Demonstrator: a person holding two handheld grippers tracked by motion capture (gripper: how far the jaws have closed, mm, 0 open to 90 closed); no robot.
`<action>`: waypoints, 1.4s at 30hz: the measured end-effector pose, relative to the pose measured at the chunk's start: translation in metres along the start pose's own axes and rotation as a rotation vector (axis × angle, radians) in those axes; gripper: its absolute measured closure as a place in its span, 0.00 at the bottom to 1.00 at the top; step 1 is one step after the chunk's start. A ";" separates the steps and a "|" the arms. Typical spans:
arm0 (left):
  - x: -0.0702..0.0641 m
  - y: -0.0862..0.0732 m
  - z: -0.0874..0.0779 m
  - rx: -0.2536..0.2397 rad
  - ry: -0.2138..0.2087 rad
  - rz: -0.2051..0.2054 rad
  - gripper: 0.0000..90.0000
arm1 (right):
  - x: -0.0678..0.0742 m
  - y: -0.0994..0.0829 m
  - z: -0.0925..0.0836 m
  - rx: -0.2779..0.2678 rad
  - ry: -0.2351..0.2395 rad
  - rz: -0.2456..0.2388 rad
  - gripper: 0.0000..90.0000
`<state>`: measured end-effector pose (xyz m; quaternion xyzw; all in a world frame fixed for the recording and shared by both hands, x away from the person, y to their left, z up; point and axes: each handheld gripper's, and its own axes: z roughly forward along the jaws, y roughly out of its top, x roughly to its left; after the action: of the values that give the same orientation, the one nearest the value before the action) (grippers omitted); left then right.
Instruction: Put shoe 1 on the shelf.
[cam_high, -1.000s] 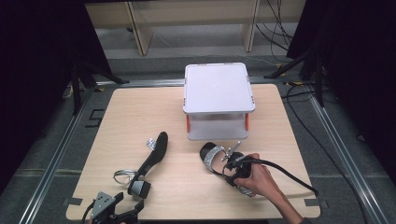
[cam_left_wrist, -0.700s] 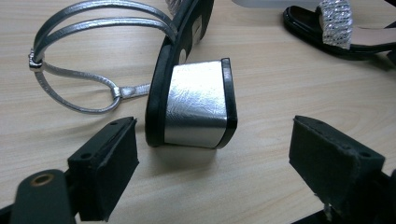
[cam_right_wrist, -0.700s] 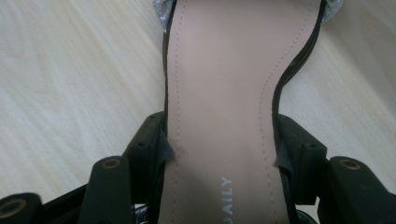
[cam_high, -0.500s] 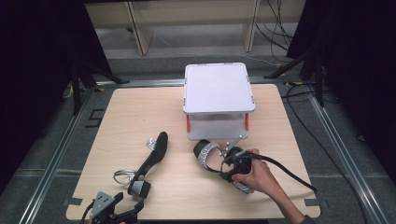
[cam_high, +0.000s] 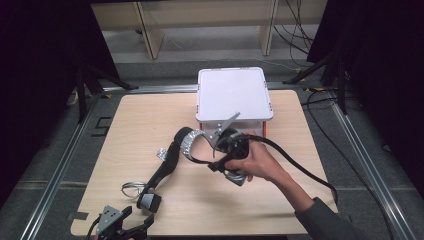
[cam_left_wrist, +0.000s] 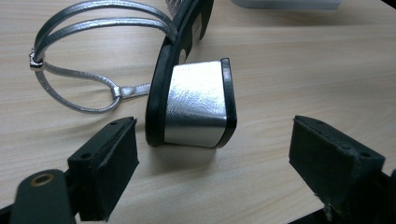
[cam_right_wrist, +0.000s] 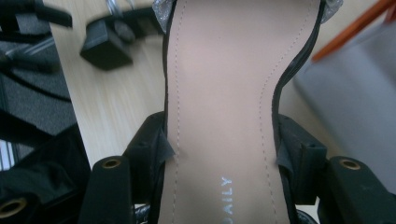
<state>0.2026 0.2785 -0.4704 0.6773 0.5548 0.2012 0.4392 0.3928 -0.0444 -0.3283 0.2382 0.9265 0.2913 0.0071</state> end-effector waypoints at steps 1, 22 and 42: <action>0.000 -0.001 0.002 0.001 -0.008 0.004 0.17 | -0.001 0.015 -0.007 -0.017 -0.013 -0.007 0.47; 0.000 0.000 -0.001 0.017 0.005 0.024 0.17 | -0.101 0.113 -0.037 -0.079 -0.246 0.310 0.47; -0.002 0.000 0.000 -0.008 -0.021 0.009 0.17 | -0.172 0.135 0.000 -0.003 -0.383 0.688 0.47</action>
<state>0.2014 0.2767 -0.4701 0.6799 0.5465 0.1983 0.4468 0.6046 -0.0244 -0.2767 0.5847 0.7741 0.2283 0.0820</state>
